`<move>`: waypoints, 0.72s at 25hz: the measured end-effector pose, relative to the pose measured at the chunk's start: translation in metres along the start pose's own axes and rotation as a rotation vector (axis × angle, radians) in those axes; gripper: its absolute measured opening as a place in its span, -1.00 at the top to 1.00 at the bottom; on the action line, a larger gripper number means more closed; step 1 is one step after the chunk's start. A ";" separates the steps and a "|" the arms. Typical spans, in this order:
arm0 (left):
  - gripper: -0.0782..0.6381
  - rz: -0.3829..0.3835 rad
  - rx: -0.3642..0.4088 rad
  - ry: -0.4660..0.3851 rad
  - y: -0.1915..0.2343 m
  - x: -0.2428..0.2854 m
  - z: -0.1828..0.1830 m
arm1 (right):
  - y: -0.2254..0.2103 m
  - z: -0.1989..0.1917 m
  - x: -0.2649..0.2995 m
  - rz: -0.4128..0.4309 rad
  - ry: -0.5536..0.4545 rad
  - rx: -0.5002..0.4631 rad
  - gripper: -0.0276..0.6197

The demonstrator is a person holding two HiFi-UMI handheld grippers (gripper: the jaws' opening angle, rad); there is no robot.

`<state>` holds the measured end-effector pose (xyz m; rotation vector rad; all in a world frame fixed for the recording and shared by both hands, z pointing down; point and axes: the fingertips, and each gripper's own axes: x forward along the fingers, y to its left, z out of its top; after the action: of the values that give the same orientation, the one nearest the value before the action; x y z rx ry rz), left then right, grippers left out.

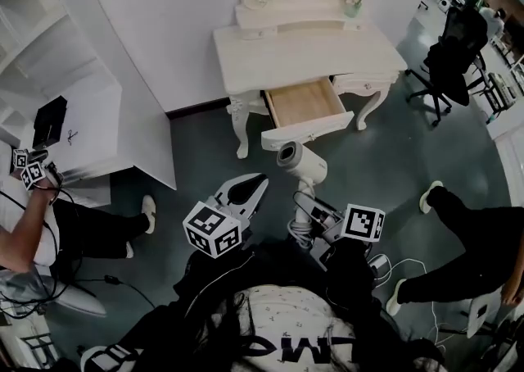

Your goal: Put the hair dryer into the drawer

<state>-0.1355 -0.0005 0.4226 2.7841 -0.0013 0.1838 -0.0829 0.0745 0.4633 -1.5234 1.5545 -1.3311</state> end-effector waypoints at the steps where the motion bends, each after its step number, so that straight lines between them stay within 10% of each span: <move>1: 0.78 -0.002 -0.002 0.000 0.001 0.002 -0.001 | -0.005 0.001 -0.002 -0.029 -0.003 0.012 0.16; 18: 0.78 0.101 -0.034 -0.027 0.061 0.093 0.025 | -0.044 0.103 0.038 0.033 0.081 0.003 0.16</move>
<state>-0.0420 -0.0645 0.4324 2.7542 -0.1511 0.1699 0.0205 0.0187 0.4785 -1.4520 1.6201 -1.3915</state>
